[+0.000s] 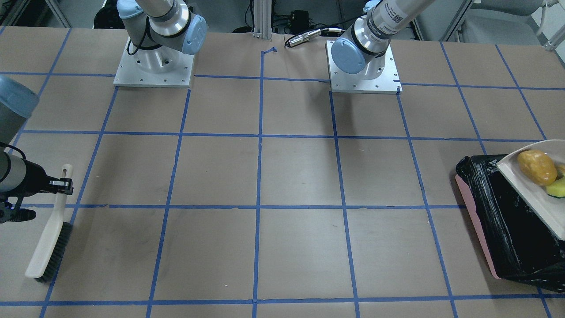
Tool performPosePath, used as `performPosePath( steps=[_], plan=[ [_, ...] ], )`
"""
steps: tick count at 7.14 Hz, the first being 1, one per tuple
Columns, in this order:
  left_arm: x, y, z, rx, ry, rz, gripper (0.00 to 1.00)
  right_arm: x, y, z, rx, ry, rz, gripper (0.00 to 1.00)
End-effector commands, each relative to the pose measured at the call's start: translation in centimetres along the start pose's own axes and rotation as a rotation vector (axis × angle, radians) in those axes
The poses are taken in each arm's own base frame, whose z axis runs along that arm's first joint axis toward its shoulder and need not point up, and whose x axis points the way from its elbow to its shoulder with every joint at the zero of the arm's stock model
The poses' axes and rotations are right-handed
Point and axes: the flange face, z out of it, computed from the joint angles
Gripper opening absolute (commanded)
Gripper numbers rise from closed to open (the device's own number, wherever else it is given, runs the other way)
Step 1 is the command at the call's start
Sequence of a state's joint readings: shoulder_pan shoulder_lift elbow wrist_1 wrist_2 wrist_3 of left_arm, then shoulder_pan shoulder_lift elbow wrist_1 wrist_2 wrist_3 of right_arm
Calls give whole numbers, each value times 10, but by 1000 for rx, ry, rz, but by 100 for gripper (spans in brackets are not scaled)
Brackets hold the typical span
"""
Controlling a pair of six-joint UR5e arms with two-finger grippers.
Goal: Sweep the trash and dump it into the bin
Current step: 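Lift the dustpan over the black bin and tip it while right withdraws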
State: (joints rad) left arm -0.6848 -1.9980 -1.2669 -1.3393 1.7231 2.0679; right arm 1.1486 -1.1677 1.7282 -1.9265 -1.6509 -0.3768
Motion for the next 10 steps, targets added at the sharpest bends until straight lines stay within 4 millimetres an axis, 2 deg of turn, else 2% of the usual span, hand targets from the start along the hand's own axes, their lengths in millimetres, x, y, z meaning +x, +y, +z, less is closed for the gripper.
performPosePath(
  steps=[1, 2, 3, 6, 7, 8, 9, 10],
  plan=[
    [-16, -10, -18, -179, -42, 126, 0, -13, 1, -3, -4, 9, 33, 0],
    [-19, -21, -21, -226, -35, 148, 0, -20, -1, 2, -21, 35, 8, 0],
    [-26, -31, -14, -286, -55, 190, 0, -21, -1, 2, -22, 38, -2, 0],
    [-30, -94, -40, -442, -107, 266, 0, -24, 0, 5, -45, 80, -41, 0],
    [-35, -97, -26, -462, -141, 260, 0, -24, 0, 7, -46, 78, -45, 0],
    [-34, -96, -30, -505, -172, 307, 0, -24, -1, 7, -46, 78, -45, 0],
    [-32, -94, -32, -518, -167, 310, 0, -24, -1, 7, -46, 78, -45, 33],
    [-32, -94, -32, -519, -166, 313, 0, -25, -2, 5, -38, 79, -44, 62]
  ],
)
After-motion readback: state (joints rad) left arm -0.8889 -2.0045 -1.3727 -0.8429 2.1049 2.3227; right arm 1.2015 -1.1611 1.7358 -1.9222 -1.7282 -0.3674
